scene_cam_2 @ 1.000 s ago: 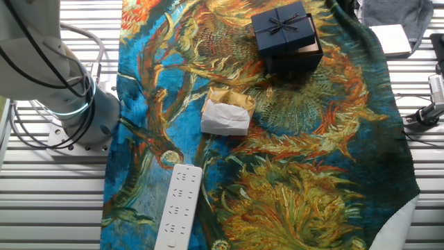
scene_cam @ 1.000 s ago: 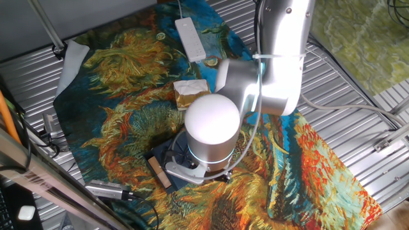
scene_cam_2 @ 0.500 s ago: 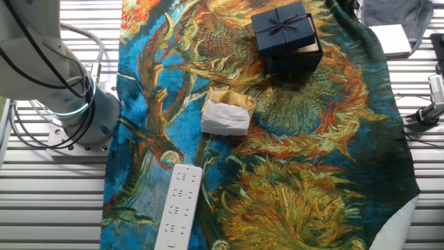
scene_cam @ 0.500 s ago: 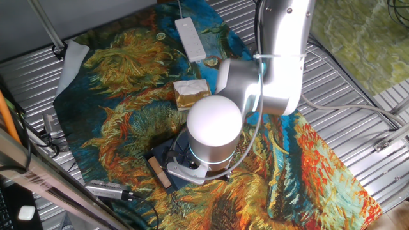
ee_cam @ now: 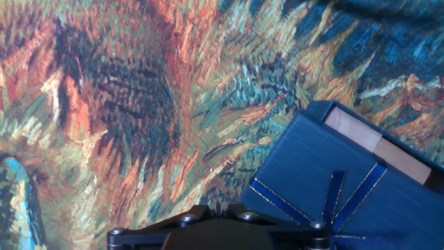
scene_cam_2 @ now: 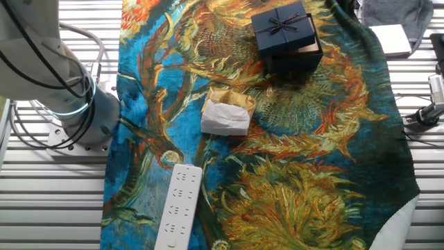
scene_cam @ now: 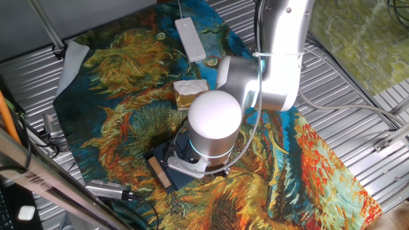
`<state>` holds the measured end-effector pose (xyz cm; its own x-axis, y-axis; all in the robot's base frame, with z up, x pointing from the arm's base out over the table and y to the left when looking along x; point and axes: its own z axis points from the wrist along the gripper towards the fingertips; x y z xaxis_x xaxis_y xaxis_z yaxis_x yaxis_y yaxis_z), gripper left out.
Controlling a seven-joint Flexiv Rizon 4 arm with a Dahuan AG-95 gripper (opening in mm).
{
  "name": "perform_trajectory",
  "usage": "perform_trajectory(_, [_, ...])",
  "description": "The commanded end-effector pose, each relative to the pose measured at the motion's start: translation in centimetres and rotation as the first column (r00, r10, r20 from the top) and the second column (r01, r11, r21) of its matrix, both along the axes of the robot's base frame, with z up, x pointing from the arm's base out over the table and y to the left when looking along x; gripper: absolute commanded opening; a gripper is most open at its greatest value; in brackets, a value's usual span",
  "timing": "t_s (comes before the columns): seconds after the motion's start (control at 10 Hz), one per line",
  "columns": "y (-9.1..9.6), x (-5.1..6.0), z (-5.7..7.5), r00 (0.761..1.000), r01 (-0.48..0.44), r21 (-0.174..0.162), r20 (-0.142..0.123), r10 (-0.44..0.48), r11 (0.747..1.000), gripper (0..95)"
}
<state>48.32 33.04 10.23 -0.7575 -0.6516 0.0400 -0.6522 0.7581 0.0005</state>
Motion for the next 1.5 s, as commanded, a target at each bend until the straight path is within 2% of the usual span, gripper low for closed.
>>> perform_trajectory(0.1, [0.0, 0.2, -0.3, 1.000, 0.002, 0.000, -0.001, -0.002, 1.000, 0.0])
perform_trajectory(0.7, [-0.3, 1.0, -1.4, 1.000, 0.000, 0.019, 0.002, 0.000, 1.000, 0.0])
perform_trajectory(1.5, [-0.5, 1.5, -1.8, 1.000, -0.002, 0.023, 0.006, 0.002, 1.000, 0.0])
